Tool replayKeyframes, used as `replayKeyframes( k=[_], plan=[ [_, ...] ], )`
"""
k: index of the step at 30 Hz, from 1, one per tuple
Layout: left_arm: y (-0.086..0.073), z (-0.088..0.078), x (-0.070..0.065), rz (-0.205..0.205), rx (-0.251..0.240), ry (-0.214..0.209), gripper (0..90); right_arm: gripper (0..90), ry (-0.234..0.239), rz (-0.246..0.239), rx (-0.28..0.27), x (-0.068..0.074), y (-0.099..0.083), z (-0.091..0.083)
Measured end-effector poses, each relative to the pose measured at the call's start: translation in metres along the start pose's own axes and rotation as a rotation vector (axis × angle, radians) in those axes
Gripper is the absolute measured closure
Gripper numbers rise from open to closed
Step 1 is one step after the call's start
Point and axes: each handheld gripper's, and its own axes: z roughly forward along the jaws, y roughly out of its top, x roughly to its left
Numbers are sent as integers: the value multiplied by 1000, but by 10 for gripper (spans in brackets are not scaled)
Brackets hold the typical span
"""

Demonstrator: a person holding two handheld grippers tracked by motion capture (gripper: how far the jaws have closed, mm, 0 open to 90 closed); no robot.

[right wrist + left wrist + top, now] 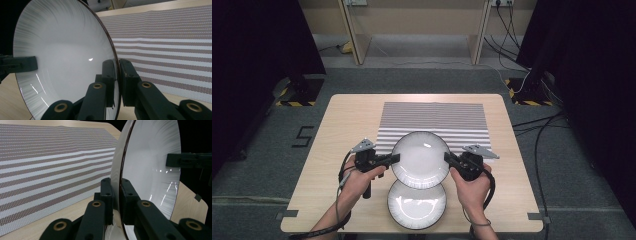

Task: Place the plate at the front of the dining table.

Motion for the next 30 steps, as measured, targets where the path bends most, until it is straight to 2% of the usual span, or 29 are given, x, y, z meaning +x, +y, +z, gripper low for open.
replayKeyframes(
  k=[7, 22, 30],
  plan=[
    [4, 1, 1, 6, 0, 2, 823, 830, 2, 10, -11, -1, 2, 1],
    [11, 5, 2, 11, -11, -6, 822, 831, -11, -3, -19, -3, 9, 2],
    [14, 10, 3, -6, -22, -14, 822, 829, -18, -12, -32, -5, 16, 1]
  ],
)
